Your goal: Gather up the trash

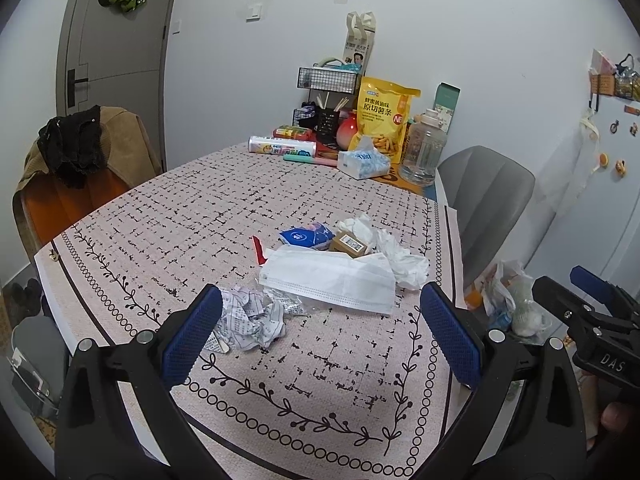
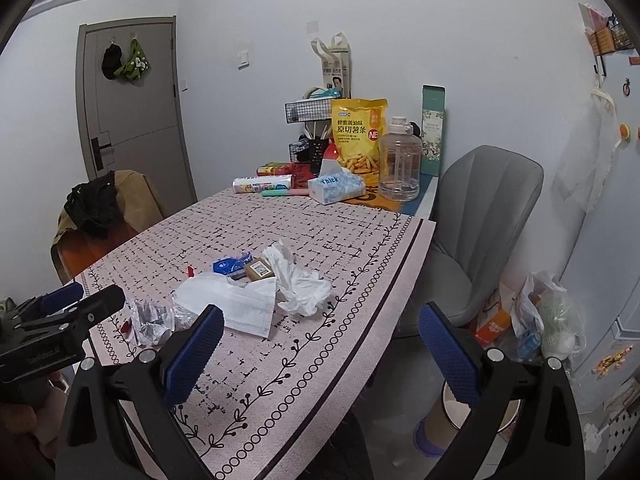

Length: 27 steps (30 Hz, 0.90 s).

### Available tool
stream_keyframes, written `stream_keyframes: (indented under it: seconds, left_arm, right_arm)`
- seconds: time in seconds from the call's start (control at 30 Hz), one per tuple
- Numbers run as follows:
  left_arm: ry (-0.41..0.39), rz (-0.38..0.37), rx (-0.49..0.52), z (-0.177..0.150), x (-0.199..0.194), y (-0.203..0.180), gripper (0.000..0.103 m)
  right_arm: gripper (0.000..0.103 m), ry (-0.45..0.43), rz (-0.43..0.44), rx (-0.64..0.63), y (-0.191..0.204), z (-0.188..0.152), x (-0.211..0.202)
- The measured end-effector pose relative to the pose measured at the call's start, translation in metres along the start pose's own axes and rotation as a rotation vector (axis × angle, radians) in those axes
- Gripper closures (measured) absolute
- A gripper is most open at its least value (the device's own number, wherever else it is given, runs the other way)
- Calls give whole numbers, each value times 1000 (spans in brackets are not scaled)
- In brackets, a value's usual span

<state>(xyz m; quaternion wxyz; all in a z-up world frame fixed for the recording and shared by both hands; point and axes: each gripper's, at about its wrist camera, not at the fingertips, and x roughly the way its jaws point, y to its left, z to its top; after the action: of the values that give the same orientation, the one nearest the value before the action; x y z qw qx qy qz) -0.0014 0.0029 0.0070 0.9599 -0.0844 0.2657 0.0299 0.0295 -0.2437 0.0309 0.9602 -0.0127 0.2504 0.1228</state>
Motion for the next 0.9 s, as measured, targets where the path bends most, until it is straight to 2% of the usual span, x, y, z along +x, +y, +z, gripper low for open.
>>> stream_keyframes:
  seconds: [0.67,0.9]
  left_arm:
    - [-4,-15,-22,-1,-2,8,5]
    - [10,-22,-31,-2,0,9,5]
  right_arm:
    - [8,13,12,4,-1,-5,2]
    - [8,18,-13,-5,-1,-5,1]
